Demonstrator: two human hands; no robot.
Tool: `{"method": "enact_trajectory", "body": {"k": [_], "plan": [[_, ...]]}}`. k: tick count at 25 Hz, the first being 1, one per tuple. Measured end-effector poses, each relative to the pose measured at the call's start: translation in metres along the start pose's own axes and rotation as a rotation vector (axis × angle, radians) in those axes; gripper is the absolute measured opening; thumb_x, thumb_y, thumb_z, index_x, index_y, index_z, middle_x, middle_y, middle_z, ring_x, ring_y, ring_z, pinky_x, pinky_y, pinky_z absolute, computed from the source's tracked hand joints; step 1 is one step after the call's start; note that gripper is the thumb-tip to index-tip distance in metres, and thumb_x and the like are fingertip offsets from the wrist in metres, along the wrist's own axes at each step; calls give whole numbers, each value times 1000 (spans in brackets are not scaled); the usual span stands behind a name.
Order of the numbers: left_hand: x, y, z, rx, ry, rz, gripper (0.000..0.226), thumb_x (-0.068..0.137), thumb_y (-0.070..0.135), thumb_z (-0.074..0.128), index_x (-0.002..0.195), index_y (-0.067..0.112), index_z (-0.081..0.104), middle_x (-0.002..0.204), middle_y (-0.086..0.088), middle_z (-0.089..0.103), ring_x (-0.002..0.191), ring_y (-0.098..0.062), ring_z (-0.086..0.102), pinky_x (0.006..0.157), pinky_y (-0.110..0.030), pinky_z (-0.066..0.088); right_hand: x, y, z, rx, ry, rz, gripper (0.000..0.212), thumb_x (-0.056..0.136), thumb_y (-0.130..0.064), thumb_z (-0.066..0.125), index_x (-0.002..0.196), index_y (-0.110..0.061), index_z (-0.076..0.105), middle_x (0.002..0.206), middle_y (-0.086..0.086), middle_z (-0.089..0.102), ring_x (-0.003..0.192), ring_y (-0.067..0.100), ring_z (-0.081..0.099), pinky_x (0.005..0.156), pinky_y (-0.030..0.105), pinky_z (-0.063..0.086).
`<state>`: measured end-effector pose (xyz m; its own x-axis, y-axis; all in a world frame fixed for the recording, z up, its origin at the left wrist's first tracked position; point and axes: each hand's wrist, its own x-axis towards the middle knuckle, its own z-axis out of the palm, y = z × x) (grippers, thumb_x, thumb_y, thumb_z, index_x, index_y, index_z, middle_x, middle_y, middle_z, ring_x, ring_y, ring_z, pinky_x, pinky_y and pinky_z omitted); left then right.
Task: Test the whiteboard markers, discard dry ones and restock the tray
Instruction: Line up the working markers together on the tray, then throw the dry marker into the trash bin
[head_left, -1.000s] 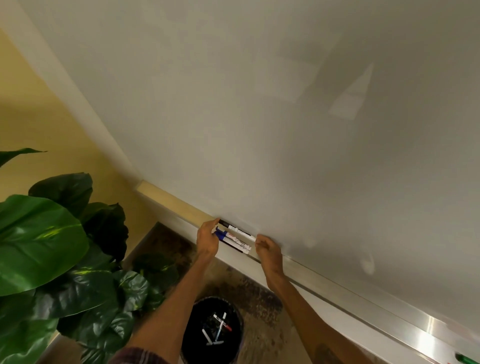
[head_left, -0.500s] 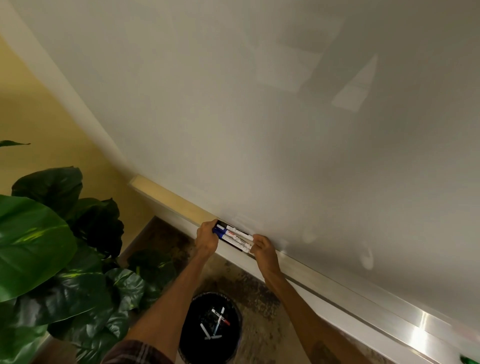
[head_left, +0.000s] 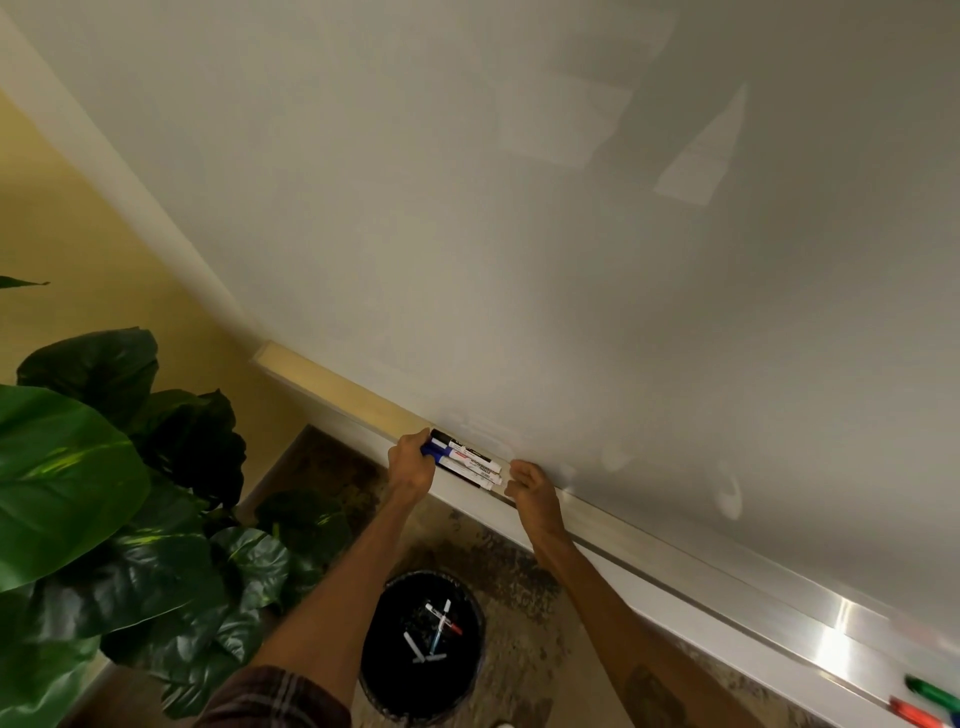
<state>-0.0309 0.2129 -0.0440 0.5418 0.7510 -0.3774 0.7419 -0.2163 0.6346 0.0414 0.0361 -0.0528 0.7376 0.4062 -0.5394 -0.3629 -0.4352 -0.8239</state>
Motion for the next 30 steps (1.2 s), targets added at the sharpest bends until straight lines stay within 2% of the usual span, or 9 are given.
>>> {"method": "enact_trajectory", "body": {"k": [3, 9, 11, 15, 19, 22, 27, 30], "plan": [[-9, 4, -1, 15, 46, 21, 47, 96, -4, 54, 142, 6, 49, 139, -16, 51, 123, -29, 52, 107, -35, 43, -6, 6, -9, -16, 34, -12, 36, 93, -2, 53, 127, -9, 60, 129, 8, 61, 119, 28, 58, 107, 44, 46], [-41, 24, 12, 75, 149, 136, 38, 96, 2, 56, 132, 14, 58, 135, -8, 55, 122, -27, 48, 104, -47, 45, -33, 10, -43, -17, 101, -26, 24, 94, -8, 53, 115, -16, 63, 116, 5, 65, 108, 28, 60, 102, 43, 47], [-57, 32, 24, 53, 111, 217, 36, 95, 1, 53, 127, 16, 62, 134, -8, 57, 123, -27, 48, 105, -49, 43, -43, 12, -57, -15, 114, -34, 26, 94, -10, 52, 117, -16, 63, 116, 6, 65, 109, 28, 60, 101, 42, 48], [-94, 51, 50, 77, -5, 334, 36, 97, 4, 53, 130, 15, 62, 138, -6, 58, 129, -24, 51, 111, -40, 41, -67, 11, -92, -45, 138, -68, 37, 92, -6, 52, 126, -15, 62, 126, 5, 62, 115, 25, 58, 104, 39, 46], [-138, 73, 76, 182, -125, 378, 42, 101, 11, 50, 142, 17, 52, 155, -3, 41, 147, -22, 28, 119, -35, 22, -97, 16, -132, -140, 159, -126, 39, 94, -3, 53, 132, -10, 58, 138, 5, 55, 128, 22, 51, 110, 31, 38], [-171, 89, 97, 200, -186, 382, 42, 102, 12, 48, 144, 16, 49, 159, -2, 33, 151, -21, 20, 121, -36, 17, -117, 24, -163, -192, 181, -151, 41, 93, -3, 53, 134, -9, 57, 143, 6, 52, 134, 21, 46, 112, 28, 33], [-228, 113, 139, 103, -266, 431, 40, 99, 7, 50, 140, 11, 54, 150, -8, 46, 141, -23, 40, 119, -32, 27, -151, 47, -224, -175, 267, -144, 41, 92, -3, 53, 131, -11, 59, 142, 7, 53, 132, 23, 48, 111, 30, 36], [-264, 130, 168, 102, -312, 453, 39, 98, 5, 51, 137, 8, 56, 146, -10, 52, 136, -25, 46, 115, -29, 29, -171, 70, -266, -171, 334, -146, 40, 92, -3, 52, 131, -11, 58, 140, 8, 54, 129, 25, 49, 109, 31, 38]]}}
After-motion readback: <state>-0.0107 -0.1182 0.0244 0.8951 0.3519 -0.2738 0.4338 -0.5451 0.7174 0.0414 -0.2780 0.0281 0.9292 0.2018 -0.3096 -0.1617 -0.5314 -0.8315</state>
